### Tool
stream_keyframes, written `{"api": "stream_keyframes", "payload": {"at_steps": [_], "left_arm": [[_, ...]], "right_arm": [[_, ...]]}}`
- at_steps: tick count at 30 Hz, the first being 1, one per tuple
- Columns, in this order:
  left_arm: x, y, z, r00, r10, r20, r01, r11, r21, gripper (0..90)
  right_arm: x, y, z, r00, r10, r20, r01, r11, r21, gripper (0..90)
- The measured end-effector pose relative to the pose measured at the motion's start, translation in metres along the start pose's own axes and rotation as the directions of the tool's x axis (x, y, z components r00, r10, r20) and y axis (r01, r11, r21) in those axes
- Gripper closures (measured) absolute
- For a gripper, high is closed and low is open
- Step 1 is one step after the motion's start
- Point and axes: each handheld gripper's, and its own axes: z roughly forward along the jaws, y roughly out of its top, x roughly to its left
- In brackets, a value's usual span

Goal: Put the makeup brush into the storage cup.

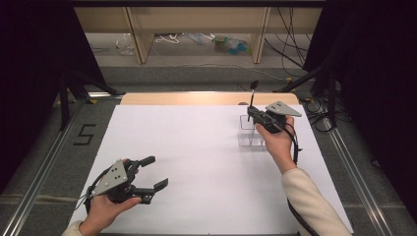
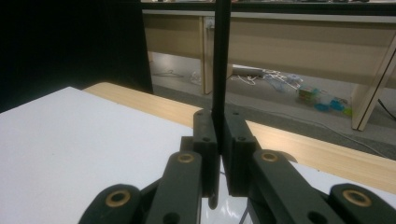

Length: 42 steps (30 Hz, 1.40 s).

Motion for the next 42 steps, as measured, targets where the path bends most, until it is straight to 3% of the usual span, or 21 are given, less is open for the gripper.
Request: {"api": "stream_keyframes", "payload": {"at_steps": [16,18,19,27,31,42], "left_arm": [[-0.0004,-0.0001,-0.0001,1.0,-0.006,-0.003,0.006,1.0,-0.001,16.7],[-0.0001,0.0,-0.0002,1.0,0.002,0.0,-0.002,1.0,-0.001,16.7],[-0.0001,0.0,-0.0001,1.0,0.001,0.0,-0.001,1.0,-0.001,16.7],[-0.0002,0.0001,-0.0002,1.0,0.001,0.0,-0.001,1.0,-0.002,16.6],[-0.0002,0.0001,-0.0001,1.0,0.001,0.0,-0.001,1.0,-0.002,16.7],[-0.0003,0.0001,-0.0002,1.0,0.001,0.001,-0.001,1.0,-0.002,16.6]], "right_arm": [[0.0015,-0.0017,0.0009,1.0,0.007,-0.003,-0.007,1.0,0.017,85.6],[0.0018,-0.0026,0.0026,0.9999,0.01,-0.004,-0.01,1.0,-0.001,85.7],[0.0017,-0.0021,0.0012,1.0,0.006,0.003,-0.006,1.0,0.022,85.7],[0.0016,-0.0042,0.0031,1.0,0.0,0.006,0.0,1.0,0.014,85.6],[0.0022,-0.0046,0.0024,1.0,0.007,-0.002,-0.007,0.999,0.044,85.6],[0.0016,-0.0074,0.0049,1.0,0.001,-0.004,0.0,0.999,0.035,85.6]]}}
